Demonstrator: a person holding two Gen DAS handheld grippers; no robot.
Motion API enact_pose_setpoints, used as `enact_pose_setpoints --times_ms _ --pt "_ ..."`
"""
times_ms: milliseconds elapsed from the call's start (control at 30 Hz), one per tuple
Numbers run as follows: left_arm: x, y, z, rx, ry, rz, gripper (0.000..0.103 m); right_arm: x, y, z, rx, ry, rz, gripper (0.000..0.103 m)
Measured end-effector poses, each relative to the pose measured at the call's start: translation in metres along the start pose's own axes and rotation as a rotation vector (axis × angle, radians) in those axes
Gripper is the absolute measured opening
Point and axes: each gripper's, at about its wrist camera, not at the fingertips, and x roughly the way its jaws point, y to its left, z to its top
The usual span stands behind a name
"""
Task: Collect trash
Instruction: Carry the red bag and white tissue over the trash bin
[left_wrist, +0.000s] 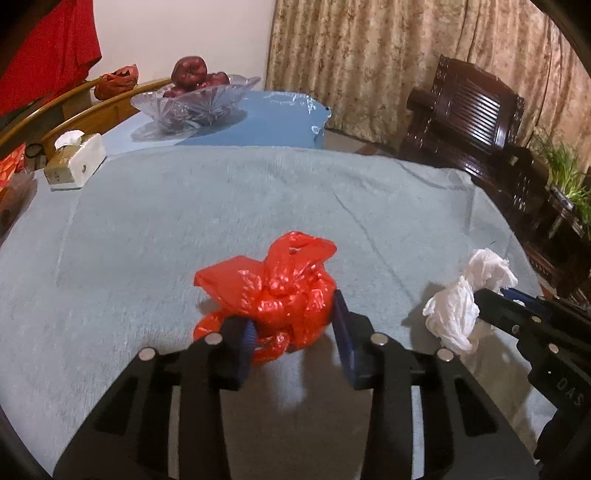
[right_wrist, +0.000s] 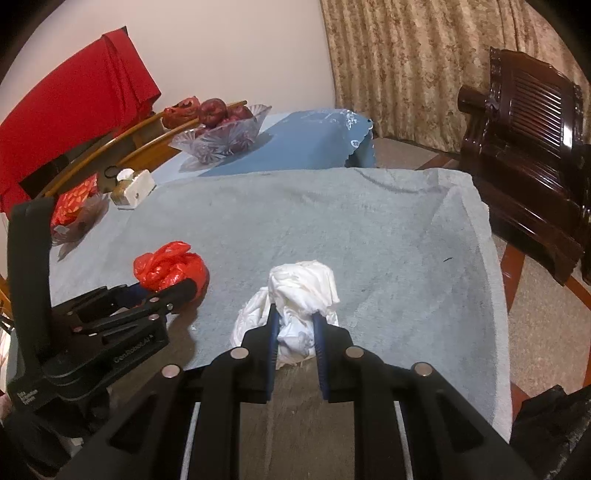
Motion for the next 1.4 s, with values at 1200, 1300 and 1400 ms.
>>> enact_pose_setpoints --times_ms 1200,1300,1400 --pt "-0.228 -0.083 -0.050 -0.001 -0.156 -0.015 0.034 -0.230 0.010 -0.047 -0.042 -0.151 -0.027 0.018" --pt "-0.246 -0.094 -0.057 0.011 -0.169 -0.020 0.034 -0.253 0.006 -0.054 -0.042 -0.172 -0.037 0.018" --pt "-0.261 -0.107 -0.065 0.025 -0.176 -0.036 0.034 -0.275 0.001 -0.063 -0.037 -0.193 -0.050 0.018"
